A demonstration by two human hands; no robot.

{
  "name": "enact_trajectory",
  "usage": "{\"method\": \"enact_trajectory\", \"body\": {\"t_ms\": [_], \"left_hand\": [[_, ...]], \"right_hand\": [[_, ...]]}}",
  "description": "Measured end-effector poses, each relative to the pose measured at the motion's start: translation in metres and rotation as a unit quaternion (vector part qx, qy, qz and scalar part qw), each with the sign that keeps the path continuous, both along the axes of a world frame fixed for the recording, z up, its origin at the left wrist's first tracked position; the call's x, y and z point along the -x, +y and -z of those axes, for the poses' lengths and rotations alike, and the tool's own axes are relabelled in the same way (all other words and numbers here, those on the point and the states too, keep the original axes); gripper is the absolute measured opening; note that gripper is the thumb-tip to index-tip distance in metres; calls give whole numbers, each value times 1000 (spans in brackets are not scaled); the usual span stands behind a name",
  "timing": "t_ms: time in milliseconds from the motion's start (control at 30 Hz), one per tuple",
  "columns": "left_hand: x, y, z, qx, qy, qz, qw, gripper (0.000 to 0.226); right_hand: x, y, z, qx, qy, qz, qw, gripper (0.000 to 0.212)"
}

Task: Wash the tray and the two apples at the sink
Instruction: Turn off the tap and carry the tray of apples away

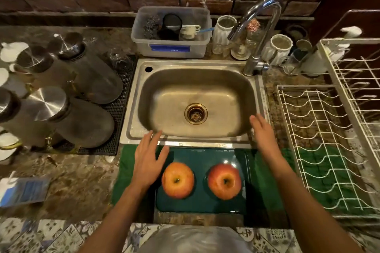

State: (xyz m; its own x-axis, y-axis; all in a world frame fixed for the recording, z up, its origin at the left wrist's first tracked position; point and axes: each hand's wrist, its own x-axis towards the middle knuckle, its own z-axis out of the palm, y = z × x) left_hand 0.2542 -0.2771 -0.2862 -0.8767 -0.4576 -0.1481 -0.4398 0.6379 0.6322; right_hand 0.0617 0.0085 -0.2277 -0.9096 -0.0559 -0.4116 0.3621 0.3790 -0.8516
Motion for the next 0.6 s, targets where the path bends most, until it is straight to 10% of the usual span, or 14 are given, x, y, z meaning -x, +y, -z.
{"method": "enact_trajectory", "body": {"t_ms": [233, 600], "left_hand": [[-38, 22, -20, -212, -6, -110, 971, 76], [-54, 46, -38, -282, -53, -129, 949, 75]], "right_hand": [[-87, 20, 7, -25, -28, -46, 998, 67], [-144, 28, 11, -48, -56, -65, 995, 98]]}}
